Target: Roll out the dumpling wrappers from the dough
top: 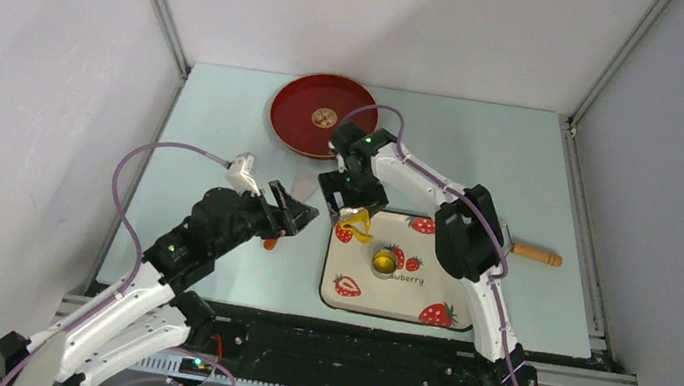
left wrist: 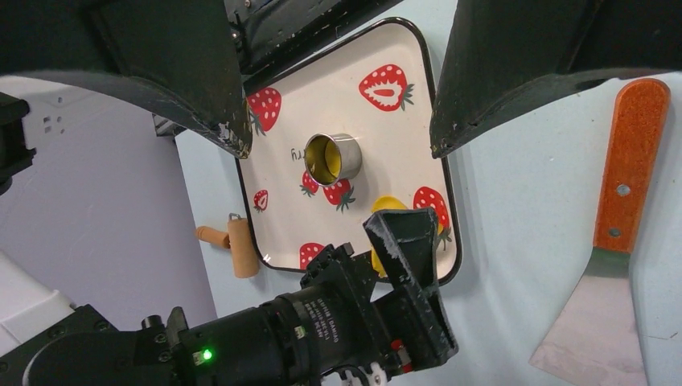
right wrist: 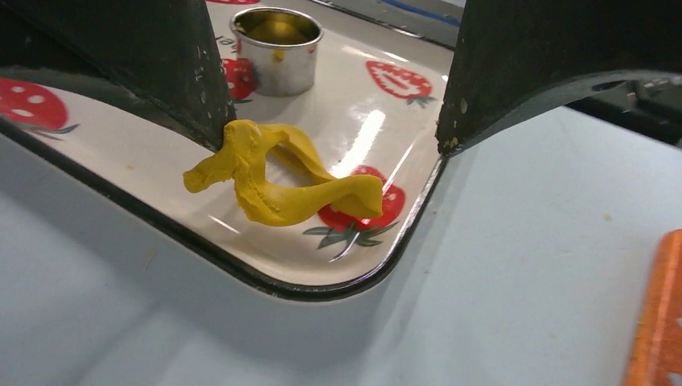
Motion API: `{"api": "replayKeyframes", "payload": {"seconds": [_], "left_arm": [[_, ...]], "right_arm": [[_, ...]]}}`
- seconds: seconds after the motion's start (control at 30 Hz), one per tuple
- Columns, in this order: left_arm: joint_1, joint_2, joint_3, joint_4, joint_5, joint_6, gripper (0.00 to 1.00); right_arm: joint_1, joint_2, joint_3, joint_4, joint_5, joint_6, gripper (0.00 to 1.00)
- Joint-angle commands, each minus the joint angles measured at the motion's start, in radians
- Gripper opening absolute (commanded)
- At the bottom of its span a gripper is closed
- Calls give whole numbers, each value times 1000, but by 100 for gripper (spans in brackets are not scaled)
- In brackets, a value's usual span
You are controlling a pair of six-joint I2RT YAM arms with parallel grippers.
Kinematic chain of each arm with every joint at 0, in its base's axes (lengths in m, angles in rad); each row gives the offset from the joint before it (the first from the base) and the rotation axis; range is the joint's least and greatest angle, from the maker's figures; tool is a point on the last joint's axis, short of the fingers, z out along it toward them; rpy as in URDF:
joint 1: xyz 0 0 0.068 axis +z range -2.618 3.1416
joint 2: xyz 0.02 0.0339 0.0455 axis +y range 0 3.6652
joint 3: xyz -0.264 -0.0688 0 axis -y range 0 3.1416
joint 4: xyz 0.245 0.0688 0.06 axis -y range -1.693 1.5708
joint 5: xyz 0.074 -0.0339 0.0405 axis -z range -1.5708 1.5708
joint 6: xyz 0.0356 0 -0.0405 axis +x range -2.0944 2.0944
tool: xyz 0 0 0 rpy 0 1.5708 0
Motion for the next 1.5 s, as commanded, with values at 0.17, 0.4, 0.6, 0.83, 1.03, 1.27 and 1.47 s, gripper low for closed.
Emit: {"api": "replayKeyframes", "payload": {"seconds": [0.17,0.4,0.6,0.83,1.03,1.27,1.47], "left_arm": [[16,16,-23,19,37,-1,85],[17,57,-31,20,55,-3,85],[40,132,-63,58,92,-49,77],[114,264,-134,301,230,-140,69],[114,386,-94,373,259,-78,56],[86,331,-199,539,233,13,42],[-10,311,-231,623,193,54,43]], "right_arm": [[-14,17,30,-68,176,-117,99],[-64,-111,-121,42,-25,-141,99],[-95,-226,-248,173,-267,-83,99],[-108,-314,-337,275,-372,51,99],[-119,-342,-383,323,-387,222,99],[-132,-367,-401,372,-411,375,99],[-140,-377,-402,385,-425,463,100]]}}
